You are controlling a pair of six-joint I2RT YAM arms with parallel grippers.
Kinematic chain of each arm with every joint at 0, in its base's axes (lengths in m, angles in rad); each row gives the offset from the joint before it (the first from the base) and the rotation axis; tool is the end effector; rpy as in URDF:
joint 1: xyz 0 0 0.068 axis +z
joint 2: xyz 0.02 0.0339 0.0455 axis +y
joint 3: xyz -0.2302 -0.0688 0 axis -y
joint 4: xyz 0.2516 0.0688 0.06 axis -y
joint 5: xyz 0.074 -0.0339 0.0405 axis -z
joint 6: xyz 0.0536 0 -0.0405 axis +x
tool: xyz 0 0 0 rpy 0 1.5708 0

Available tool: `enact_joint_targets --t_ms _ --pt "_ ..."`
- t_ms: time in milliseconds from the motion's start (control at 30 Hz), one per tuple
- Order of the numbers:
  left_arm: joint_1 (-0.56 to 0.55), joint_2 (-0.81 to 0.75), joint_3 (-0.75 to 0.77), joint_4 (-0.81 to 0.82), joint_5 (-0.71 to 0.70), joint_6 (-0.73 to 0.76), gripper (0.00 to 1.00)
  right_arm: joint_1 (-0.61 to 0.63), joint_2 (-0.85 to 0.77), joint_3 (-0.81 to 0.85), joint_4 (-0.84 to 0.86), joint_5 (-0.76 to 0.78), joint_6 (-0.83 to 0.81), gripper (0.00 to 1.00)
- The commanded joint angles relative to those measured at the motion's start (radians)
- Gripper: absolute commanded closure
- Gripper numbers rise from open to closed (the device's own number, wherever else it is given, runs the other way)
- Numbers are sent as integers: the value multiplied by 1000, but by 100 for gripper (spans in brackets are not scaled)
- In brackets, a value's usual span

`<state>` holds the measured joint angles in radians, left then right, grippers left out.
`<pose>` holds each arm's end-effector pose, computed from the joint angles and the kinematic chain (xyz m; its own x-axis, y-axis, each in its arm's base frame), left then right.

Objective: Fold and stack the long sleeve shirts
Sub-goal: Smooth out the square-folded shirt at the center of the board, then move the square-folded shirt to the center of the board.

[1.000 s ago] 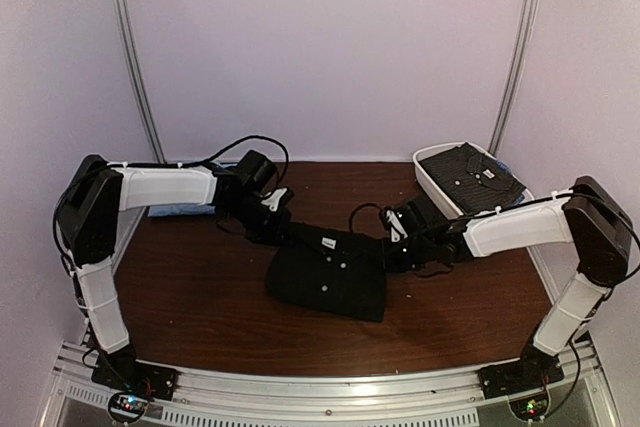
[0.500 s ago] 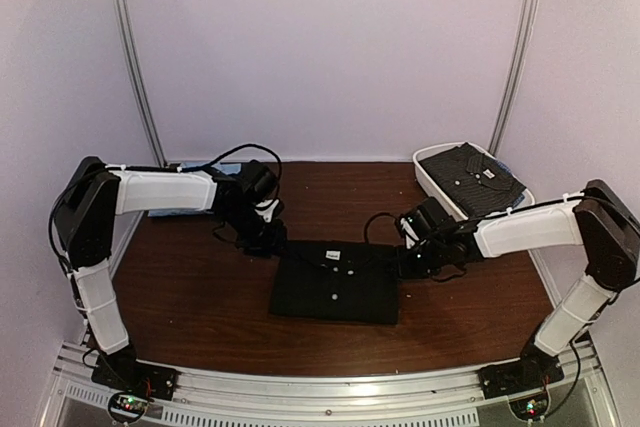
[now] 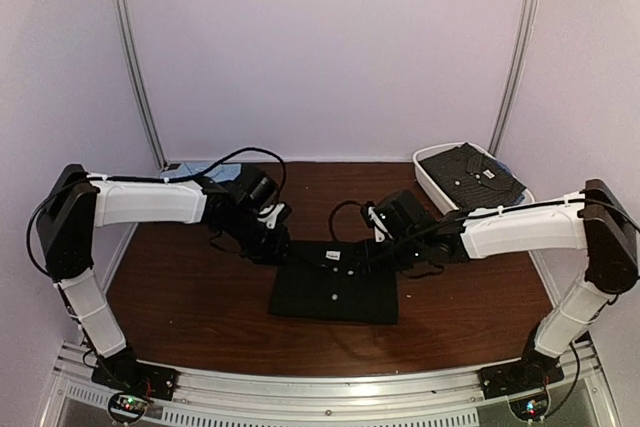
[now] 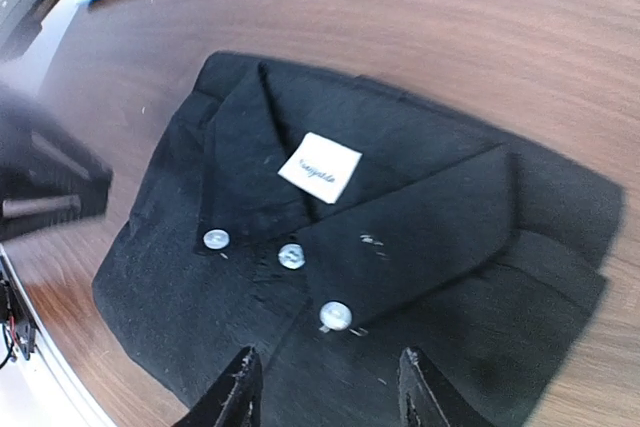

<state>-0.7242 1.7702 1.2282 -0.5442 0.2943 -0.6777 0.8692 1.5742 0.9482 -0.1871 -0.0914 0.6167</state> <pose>0.2672 -0.2571 0.1499 -0.9773 0.0634 -0.2020 0.1572 0.8563 -0.4920 0.2205 0.2685 0.1524 -0.8458 -0.1086 -0.5223 -0.3824 0.8062 0.4516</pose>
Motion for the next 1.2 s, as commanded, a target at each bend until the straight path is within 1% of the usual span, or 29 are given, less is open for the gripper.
enact_joint_targets --t_ms 0,167,367,600,767,933,1167 --pt "-65 -6 -99 126 118 -72 71 33 113 75 52 -9 18 52" --pt "-104 -3 -201 147 115 -96 72 54 231 99 88 -34 23 52" --pt "-115 -18 -254 144 116 -95 72 52 266 36 106 -20 36 51" --pt "-131 -45 -199 46 59 -68 72 42 233 -38 98 18 33 51" --pt "-120 -70 -83 -55 -43 -50 71 17 177 -94 98 22 2 51" --pt "-44 -66 -5 -101 -122 -26 70 -6 113 -150 92 27 -33 50" --pt "149 -13 97 -111 -246 -5 69 -54 10 -256 97 18 -51 50"
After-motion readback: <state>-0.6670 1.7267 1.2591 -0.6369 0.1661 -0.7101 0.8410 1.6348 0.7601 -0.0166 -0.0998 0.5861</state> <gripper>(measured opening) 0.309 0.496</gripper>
